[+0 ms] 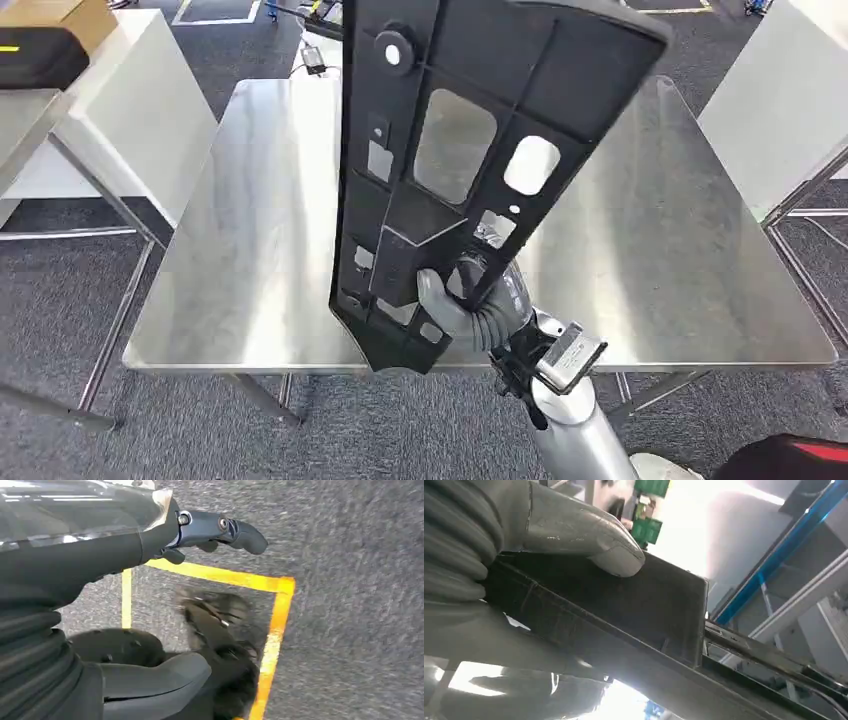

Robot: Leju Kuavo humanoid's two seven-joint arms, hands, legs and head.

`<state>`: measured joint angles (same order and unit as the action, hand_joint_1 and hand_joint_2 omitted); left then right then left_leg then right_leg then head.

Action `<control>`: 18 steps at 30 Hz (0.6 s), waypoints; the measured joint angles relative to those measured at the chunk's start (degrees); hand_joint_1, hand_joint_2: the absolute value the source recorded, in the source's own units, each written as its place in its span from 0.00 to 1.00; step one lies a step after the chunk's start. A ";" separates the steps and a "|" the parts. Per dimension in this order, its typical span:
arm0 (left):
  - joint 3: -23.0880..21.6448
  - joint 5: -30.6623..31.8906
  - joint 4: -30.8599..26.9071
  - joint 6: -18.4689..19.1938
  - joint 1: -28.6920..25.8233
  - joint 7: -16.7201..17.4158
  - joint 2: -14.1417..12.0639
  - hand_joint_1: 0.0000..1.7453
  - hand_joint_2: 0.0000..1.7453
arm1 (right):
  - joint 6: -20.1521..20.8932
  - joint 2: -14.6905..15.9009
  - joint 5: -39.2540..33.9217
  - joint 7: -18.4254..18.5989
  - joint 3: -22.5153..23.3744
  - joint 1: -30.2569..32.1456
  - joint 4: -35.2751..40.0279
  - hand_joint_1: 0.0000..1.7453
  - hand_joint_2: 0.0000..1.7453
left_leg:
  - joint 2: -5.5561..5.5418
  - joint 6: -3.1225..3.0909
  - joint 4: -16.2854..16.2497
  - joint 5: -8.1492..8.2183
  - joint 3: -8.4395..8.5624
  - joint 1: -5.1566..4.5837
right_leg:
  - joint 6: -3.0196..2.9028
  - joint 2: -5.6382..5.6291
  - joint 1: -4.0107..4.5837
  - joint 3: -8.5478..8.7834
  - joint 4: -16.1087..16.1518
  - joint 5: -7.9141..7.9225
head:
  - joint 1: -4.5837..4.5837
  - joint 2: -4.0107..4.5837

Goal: Take the parts from the cabinet and place them on the table.

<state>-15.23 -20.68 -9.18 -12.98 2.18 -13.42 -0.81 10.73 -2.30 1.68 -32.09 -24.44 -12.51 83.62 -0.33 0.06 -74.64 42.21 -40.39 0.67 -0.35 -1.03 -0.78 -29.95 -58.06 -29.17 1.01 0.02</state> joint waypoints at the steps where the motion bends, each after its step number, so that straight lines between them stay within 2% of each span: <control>1: 0.00 0.00 0.00 0.00 -0.09 -0.02 -0.11 0.00 1.00 | -0.04 -0.02 0.00 0.09 0.00 0.00 -0.02 1.00 1.00 | 0.08 -0.04 1.87 0.80 -0.98 -0.02 | 0.09 -0.12 -0.05 1.32 0.00 -1.10 | 0.02 0.00; 2: 0.00 0.00 0.00 0.00 -0.18 -0.02 -0.20 0.00 1.00 | -0.04 -0.09 0.00 0.09 -0.02 0.05 -0.04 1.00 1.00 | 0.12 -0.19 4.77 -0.99 -1.48 -0.04 | 0.21 -0.17 -0.11 2.75 0.02 -2.18 | 0.00 0.00; 3: 0.00 0.00 0.02 0.00 -0.35 -0.04 -0.26 0.00 1.00 | -0.04 -0.17 0.00 0.11 -0.02 0.09 -0.09 1.00 1.00 | 0.16 -0.37 8.71 -6.84 -1.65 -0.09 | 0.41 -0.16 -0.10 4.18 0.05 -3.39 | 0.04 0.00; 4: 0.00 -0.13 0.09 0.00 -0.60 -0.04 -0.28 0.00 1.00 | -0.20 -0.22 0.09 0.17 -0.02 0.32 -0.17 1.00 1.00 | 0.20 -0.89 12.54 -16.62 -1.77 -0.22 | 0.66 -0.17 -0.06 4.40 0.32 -4.39 | -0.02 0.00; 5: 0.00 -0.33 0.46 0.00 -0.79 -0.07 -0.39 0.00 1.00 | -0.64 -0.24 0.55 0.24 -0.18 0.45 -0.66 1.00 1.00 | 0.06 -1.37 13.36 -20.48 -2.28 -0.67 | 1.21 -0.71 0.29 5.95 -0.13 -5.51 | -0.15 0.02; 6: 0.00 -0.33 0.46 -0.07 -0.91 -0.07 -0.37 0.00 1.00 | -1.35 -0.35 1.31 0.54 -0.20 0.41 -0.66 1.00 1.00 | 0.08 -1.61 12.67 -20.40 -1.13 -0.74 | 1.75 -0.76 0.57 5.75 0.08 -6.23 | -0.12 0.02; 7: 0.00 -0.42 0.46 -0.28 -0.85 -0.11 -0.35 0.00 1.00 | -2.09 -0.48 2.42 1.00 -0.20 0.31 -0.66 1.00 1.00 | 0.17 -1.84 12.69 -20.16 -1.15 -0.98 | 2.13 -0.77 0.36 6.21 0.76 -6.44 | -0.09 0.00; 8: 0.00 -0.42 0.44 -0.66 -0.51 -0.13 -0.31 0.00 1.00 | -2.84 -0.52 3.31 1.07 -0.26 -0.03 -0.66 1.00 1.00 | 0.10 -2.19 12.98 -19.92 -1.08 -1.06 | 2.34 -0.73 0.38 6.65 1.62 -6.48 | -0.07 0.02; 9: 0.02 -0.44 0.39 -0.83 -0.24 0.00 -0.11 0.00 1.00 | -3.88 -0.89 4.42 1.50 -0.28 -0.43 -0.63 1.00 1.00 | 0.11 -2.43 14.11 -19.79 -0.22 -0.49 | 2.63 -0.67 0.33 7.22 1.98 -7.12 | -0.13 0.00; 10: 0.04 -0.46 0.37 -0.98 -0.18 0.11 -0.11 0.00 1.00 | -4.97 -0.96 5.74 1.94 -0.28 -0.86 -0.74 1.00 1.00 | 0.03 -2.65 14.86 -19.56 0.60 -0.58 | 2.72 -0.01 0.26 6.95 0.67 -7.46 | 0.08 0.00; 11: 0.07 -0.52 0.37 -1.22 -0.01 0.18 -0.09 0.00 1.00 | -7.07 -0.98 7.96 2.36 -0.42 -1.58 -1.09 1.00 1.00 | 0.04 -3.05 15.51 -19.31 1.34 -0.48 | 2.56 0.23 0.25 4.42 -3.30 -8.63 | 0.22 0.00; 13: 0.09 -0.81 0.37 -1.51 0.06 0.48 0.09 0.00 1.00 | -10.89 -1.01 12.29 4.17 -0.61 -2.88 -2.55 1.00 1.00 | 0.02 -3.30 16.14 -18.61 2.41 -0.49 | 2.22 0.24 0.23 -2.49 -13.00 -10.96 | 0.22 0.00; 14: 0.09 -0.85 0.39 -1.82 0.00 0.63 0.20 0.00 1.00 | -12.29 -1.01 14.00 5.01 -0.61 -3.32 -3.57 1.00 1.00 | -0.02 -3.33 16.15 -18.09 2.92 -0.48 | 2.38 0.24 0.23 -5.55 -16.42 -11.06 | 0.22 0.00; 15: 0.07 -0.94 0.39 -1.95 -0.08 0.74 0.31 0.00 1.00 | -13.80 -1.03 15.50 5.71 -0.72 -3.65 -4.51 1.00 1.00 | -0.20 -3.31 16.15 -17.58 3.52 -0.46 | 2.96 0.25 0.18 -7.37 -16.90 -9.76 | 0.24 0.00; 16: 0.09 -0.94 0.39 -2.10 -0.14 0.81 0.48 0.00 1.00 | -15.09 -1.18 16.62 6.35 -0.90 -4.03 -5.11 1.00 1.00 | -0.35 -3.19 16.15 -17.10 4.15 -0.45 | 3.87 0.27 0.06 -7.83 -14.79 -7.25 | 0.24 0.00; 17: 0.09 -1.03 0.37 -2.25 -0.12 0.85 0.57 0.00 1.00 | -16.10 -1.33 17.22 6.86 -1.00 -4.55 -5.59 1.00 1.00 | -0.55 -3.03 16.15 -16.62 4.81 -0.42 | 4.85 0.33 -0.02 -7.34 -10.83 -4.00 | 0.22 0.00; 18: 0.09 -1.05 0.37 -2.38 -0.07 0.85 0.66 0.00 1.00 | -17.12 -1.51 17.84 7.39 -1.07 -5.15 -6.03 1.00 1.00 | -0.69 -2.76 16.14 -16.11 5.62 -0.40 | 5.73 0.48 -0.19 -6.14 -5.25 -0.04 | 0.24 0.00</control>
<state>-15.15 -21.73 -8.81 -15.37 2.10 -12.57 -0.15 -6.39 -3.80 19.52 -24.70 -25.51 -17.67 77.59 -1.02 -2.71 -58.50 26.10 -34.76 0.27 5.37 -0.55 -0.97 -36.09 -63.32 -29.21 1.25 0.02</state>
